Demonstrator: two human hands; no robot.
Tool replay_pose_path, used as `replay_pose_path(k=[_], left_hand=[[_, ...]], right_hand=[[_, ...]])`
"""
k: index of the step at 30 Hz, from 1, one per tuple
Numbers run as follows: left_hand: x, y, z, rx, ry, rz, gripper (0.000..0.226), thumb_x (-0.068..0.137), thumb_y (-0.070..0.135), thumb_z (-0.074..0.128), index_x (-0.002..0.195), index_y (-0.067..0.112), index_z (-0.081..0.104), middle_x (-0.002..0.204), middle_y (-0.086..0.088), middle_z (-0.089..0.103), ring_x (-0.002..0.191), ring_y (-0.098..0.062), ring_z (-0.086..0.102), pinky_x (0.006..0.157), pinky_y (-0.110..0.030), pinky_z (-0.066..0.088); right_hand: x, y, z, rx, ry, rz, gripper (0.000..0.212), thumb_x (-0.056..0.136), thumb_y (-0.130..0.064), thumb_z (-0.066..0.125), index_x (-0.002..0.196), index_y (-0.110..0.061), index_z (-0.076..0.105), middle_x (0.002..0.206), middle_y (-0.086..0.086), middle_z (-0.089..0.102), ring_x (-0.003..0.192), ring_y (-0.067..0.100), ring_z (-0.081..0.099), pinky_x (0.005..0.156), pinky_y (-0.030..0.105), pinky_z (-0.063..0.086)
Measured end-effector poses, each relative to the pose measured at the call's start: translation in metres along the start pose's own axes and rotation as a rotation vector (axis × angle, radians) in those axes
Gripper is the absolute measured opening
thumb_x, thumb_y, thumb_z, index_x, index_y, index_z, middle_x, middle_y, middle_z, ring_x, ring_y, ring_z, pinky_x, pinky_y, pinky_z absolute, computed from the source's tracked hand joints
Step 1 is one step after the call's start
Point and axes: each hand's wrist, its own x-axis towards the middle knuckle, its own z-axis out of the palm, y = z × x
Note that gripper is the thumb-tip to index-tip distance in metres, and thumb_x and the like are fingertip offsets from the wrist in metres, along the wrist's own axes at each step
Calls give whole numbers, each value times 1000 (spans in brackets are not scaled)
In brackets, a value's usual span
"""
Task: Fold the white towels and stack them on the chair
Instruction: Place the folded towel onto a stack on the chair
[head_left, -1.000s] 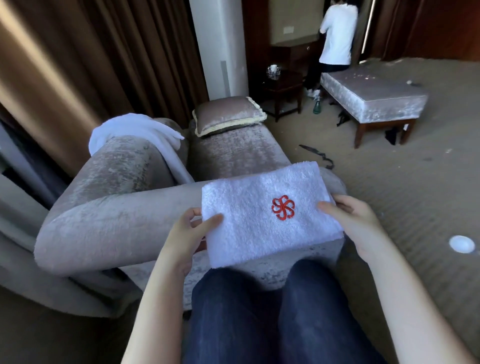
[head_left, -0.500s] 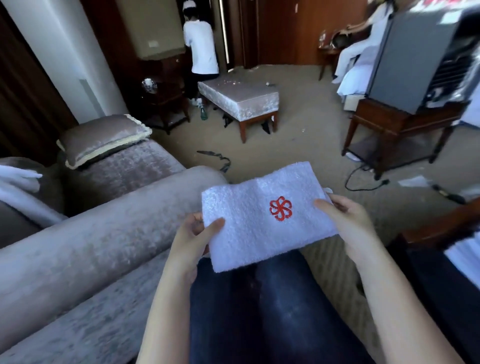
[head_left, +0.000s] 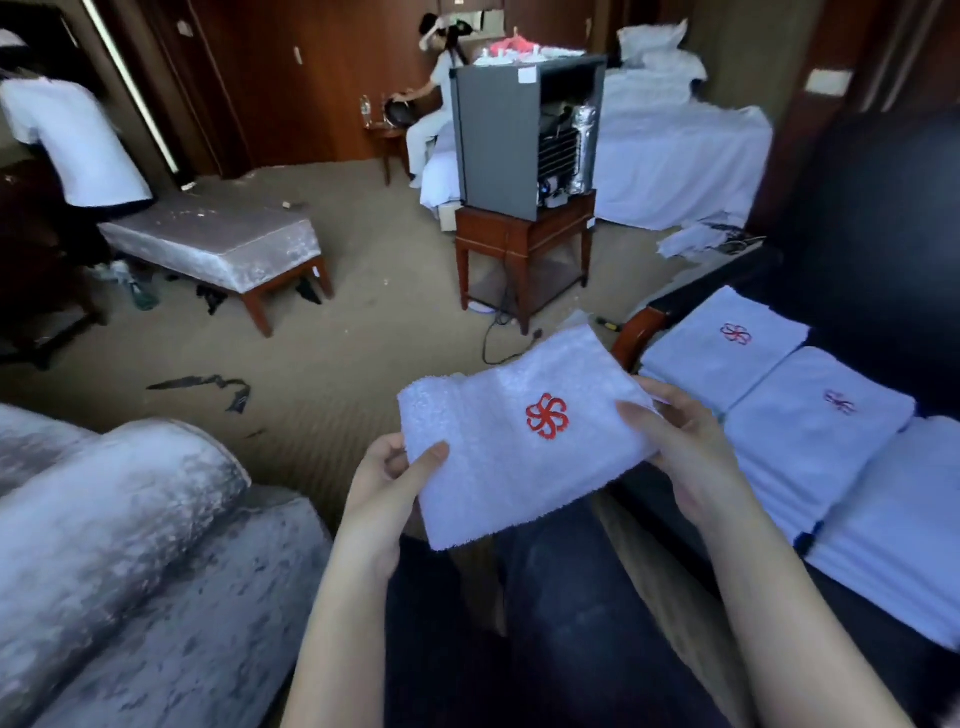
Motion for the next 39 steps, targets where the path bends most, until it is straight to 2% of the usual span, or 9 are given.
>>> replay_pose_path(k=[3, 7, 12, 15, 19, 22, 31, 35, 39], left_hand=[[4, -2, 35, 20, -102, -19, 35, 84, 32, 74, 112, 19, 58, 104, 2, 73, 98, -25, 70, 74, -39, 53], [6, -4, 80, 24, -224, -41, 33, 84, 30, 74, 111, 19, 59, 103, 5, 74, 99, -24, 69, 79, -42, 52], [6, -13, 135, 31, -359, -70, 33, 83, 28, 74, 110, 16, 60, 104, 4, 74, 102, -24, 68, 84, -43, 54], [6, -21, 167, 36, -440, -87, 30, 85, 26, 72, 110, 14, 59, 104, 2, 74, 99, -24, 69, 72, -36, 50], [4, -31, 202, -4, -516, -142, 30, 86, 17, 71, 113, 10, 59, 105, 0, 74, 101, -20, 69, 91, -40, 53], [0, -39, 222, -6, -577, -181, 30, 86, 15, 71, 115, 14, 61, 107, 1, 73, 101, -18, 69, 93, -40, 52], [9, -61, 268, -9, -722, -291, 49, 84, 8, 72, 126, 28, 57, 113, 4, 72, 103, -15, 69, 86, -37, 53], [27, -62, 297, -22, -728, -341, 73, 65, 28, 86, 130, 27, 54, 117, 1, 70, 105, -19, 68, 78, -36, 58], [55, -53, 346, 5, -677, -327, 35, 89, 37, 62, 123, 29, 58, 110, 4, 73, 99, -20, 71, 79, -40, 58]], right_hand=[[-12, -2, -37, 19, 111, -1, 40, 77, -20, 77, 116, -21, 66, 112, -1, 71, 104, 17, 67, 87, 34, 54], [-30, -8, -84, 86, 227, -13, 35, 86, -12, 70, 119, -22, 64, 114, -2, 70, 105, 20, 67, 88, 37, 54], [-52, -7, -132, 186, 357, -43, 39, 87, -6, 65, 123, -21, 60, 113, -5, 71, 99, 15, 68, 81, 24, 52], [-63, -5, -158, 209, 441, -46, 40, 87, -6, 64, 123, -23, 60, 116, -4, 70, 100, 17, 67, 90, 33, 46], [-77, 2, -186, 235, 499, -30, 46, 87, -4, 62, 129, -22, 56, 122, -2, 67, 110, 21, 65, 94, 41, 49], [-85, 9, -207, 257, 541, -24, 49, 86, -2, 63, 130, -21, 56, 124, -1, 66, 111, 24, 65, 98, 45, 47], [-62, 29, -253, 430, 622, 6, 50, 83, -2, 65, 132, -10, 54, 122, 12, 66, 104, 25, 66, 87, 33, 56], [-13, 18, -281, 453, 601, 7, 48, 86, -4, 64, 132, -5, 52, 116, 12, 69, 103, 25, 66, 92, 32, 54], [65, -5, -317, 302, 561, -1, 37, 87, -12, 67, 121, -4, 53, 95, 8, 68, 90, 25, 63, 72, 25, 53]])
